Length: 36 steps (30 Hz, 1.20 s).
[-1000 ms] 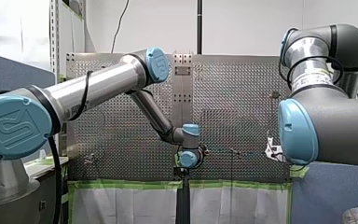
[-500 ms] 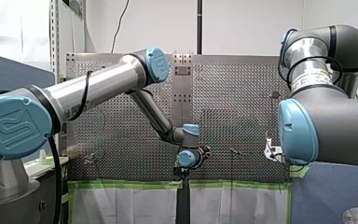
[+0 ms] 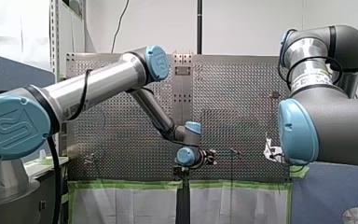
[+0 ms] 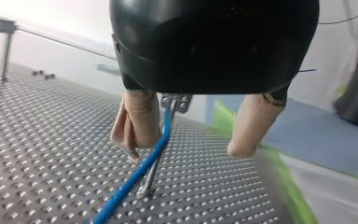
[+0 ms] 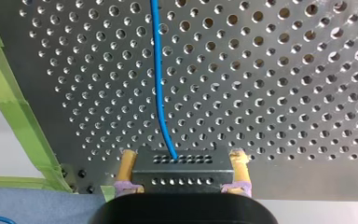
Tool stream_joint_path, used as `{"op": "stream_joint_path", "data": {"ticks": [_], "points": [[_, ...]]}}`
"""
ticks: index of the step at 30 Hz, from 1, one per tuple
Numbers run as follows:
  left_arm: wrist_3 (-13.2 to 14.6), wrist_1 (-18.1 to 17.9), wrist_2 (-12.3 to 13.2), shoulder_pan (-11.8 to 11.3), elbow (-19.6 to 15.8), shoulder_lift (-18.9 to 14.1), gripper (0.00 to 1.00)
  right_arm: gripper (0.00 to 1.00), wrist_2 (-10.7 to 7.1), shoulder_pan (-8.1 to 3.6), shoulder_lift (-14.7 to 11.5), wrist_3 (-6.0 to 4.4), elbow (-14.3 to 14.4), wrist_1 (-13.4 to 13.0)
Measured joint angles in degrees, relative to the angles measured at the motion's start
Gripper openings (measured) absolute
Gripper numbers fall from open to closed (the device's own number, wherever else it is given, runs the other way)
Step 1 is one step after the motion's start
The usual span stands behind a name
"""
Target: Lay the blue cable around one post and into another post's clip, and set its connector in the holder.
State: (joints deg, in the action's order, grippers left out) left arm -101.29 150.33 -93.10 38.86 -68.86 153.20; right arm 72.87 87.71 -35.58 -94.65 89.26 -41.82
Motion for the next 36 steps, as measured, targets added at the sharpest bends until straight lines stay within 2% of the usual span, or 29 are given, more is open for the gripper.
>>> {"op": "stream_joint_path", "data": {"ticks": [7,10,19,25,36], "points": [[4.26,4.39,-1.29,0.83,-0.79,-1.83,1.00,0.00,-0.17,-0.04,0.01,-0.33,0.00,0.09],[4.97,5.64,-1.61,0.99,-2.25,-3.32,1.00,0.00,-0.23,-0.09,0.01,-0.37,0.00,0.12],[5.54,6.44,-1.86,2.03,-4.36,-4.65,1.00,0.00,-0.47,-0.04,0.02,-0.46,0.00,0.30],[6.76,6.43,-2.61,3.38,-3.51,-5.14,1.00,0.00,-0.52,-0.06,0.02,-0.46,0.00,0.48],[6.48,6.99,-3.69,4.45,-1.64,-5.29,1.00,0.00,-0.52,-0.23,0.01,-0.68,0.00,0.56]]}}
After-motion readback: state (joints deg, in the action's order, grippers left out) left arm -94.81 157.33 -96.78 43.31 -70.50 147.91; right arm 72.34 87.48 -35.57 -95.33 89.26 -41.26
